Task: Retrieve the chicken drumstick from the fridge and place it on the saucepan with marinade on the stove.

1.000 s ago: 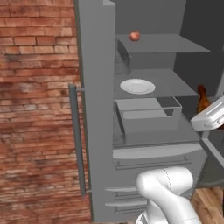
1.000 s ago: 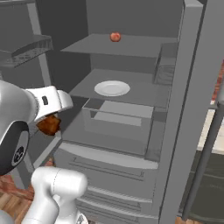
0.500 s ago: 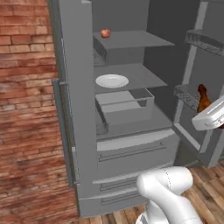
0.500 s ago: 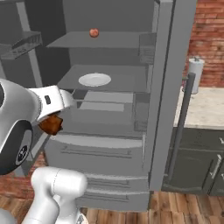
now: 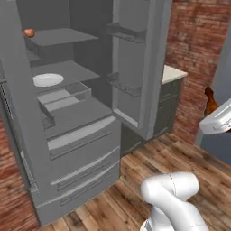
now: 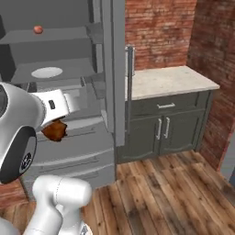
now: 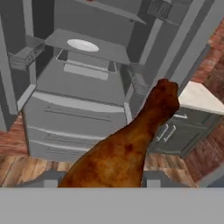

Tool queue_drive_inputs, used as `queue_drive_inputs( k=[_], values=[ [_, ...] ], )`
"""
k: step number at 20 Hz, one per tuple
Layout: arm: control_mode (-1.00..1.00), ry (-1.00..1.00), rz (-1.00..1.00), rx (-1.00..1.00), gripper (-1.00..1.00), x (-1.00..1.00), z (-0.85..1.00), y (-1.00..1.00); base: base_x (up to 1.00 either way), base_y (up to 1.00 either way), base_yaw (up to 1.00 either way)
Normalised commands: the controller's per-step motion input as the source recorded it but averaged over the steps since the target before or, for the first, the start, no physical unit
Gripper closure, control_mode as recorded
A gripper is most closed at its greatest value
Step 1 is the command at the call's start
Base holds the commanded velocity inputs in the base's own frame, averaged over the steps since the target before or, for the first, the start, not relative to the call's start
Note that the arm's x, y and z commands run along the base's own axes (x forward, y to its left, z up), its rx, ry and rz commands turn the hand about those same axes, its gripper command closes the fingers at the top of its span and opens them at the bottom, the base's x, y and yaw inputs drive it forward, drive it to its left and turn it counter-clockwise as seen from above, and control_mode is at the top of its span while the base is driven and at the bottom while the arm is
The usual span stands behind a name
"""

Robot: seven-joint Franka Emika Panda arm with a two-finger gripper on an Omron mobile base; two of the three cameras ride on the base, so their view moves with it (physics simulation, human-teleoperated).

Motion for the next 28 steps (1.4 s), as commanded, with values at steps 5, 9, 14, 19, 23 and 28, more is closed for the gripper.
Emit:
queue_drive_inputs(
  k=[5,9,14,19,23,28],
  values=[
    [1.00,0.00,0.00,0.00,1.00,0.00,0.00,0.00,-0.16,0.00,-0.92],
    [1.00,0.00,0.00,0.00,1.00,0.00,0.00,0.00,-0.01,0.00,-0.99],
    [1.00,0.00,0.00,0.00,1.00,0.00,0.00,0.00,0.00,0.00,-1.00],
    [1.00,0.00,0.00,0.00,1.00,0.00,0.00,0.00,0.00,0.00,-1.00],
    [1.00,0.00,0.00,0.00,1.00,0.00,0.00,0.00,0.00,0.00,-1.00],
    [1.00,0.00,0.00,0.00,1.00,0.00,0.00,0.00,0.03,0.00,-1.00]
  ],
)
